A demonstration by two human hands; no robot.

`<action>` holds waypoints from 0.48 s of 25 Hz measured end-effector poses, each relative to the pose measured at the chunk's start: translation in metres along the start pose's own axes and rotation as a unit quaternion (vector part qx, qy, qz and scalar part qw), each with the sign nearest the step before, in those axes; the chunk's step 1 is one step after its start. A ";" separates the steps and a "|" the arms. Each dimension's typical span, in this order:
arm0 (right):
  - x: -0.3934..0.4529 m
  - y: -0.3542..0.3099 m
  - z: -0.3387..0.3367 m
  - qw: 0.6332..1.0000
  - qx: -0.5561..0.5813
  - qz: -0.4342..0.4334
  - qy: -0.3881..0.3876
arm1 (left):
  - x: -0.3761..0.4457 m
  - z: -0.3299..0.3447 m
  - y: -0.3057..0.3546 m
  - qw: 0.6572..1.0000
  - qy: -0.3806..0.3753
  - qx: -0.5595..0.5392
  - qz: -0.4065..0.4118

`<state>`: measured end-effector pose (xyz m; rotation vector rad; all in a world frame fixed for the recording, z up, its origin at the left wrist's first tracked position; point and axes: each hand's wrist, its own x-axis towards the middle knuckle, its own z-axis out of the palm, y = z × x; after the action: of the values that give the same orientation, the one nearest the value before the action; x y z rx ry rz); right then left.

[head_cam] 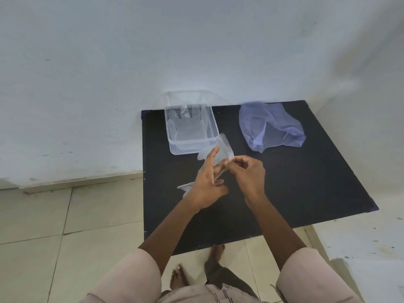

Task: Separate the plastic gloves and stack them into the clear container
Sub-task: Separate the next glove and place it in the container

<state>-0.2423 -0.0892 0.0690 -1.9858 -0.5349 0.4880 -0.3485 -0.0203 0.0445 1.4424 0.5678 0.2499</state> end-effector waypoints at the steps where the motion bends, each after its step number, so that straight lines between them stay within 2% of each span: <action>1: 0.003 0.001 -0.002 1.000 -0.005 0.004 0.004 | 0.000 -0.002 0.002 1.000 -0.023 0.001 -0.004; 3: 0.007 0.001 -0.006 1.000 -0.002 0.019 0.005 | -0.001 -0.006 0.007 0.999 -0.041 -0.007 -0.014; 4: 0.009 0.000 -0.008 1.000 0.005 0.027 0.005 | -0.001 -0.010 0.010 1.000 -0.016 -0.014 -0.008; 7: 0.015 -0.008 -0.022 0.999 0.016 0.029 -0.010 | 0.004 -0.036 0.021 0.978 0.202 -0.034 0.024; 8: 0.017 -0.012 -0.028 0.999 0.022 0.025 -0.027 | 0.008 -0.048 0.024 0.966 0.256 -0.024 0.022; 9: 0.019 -0.016 -0.035 0.998 0.029 0.021 -0.052 | 0.011 -0.059 0.027 0.963 0.270 0.000 0.016; 10: 0.021 -0.022 -0.042 0.996 0.039 0.014 -0.082 | 0.016 -0.068 0.029 0.970 0.242 0.031 0.002; 12: 0.023 -0.032 -0.054 0.987 0.057 -0.007 -0.147 | 0.027 -0.078 0.031 0.989 0.121 0.079 -0.040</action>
<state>-0.1988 -0.1018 0.1185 -1.8094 -0.6854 0.7926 -0.3600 0.0637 0.0669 1.5490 0.8579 0.3245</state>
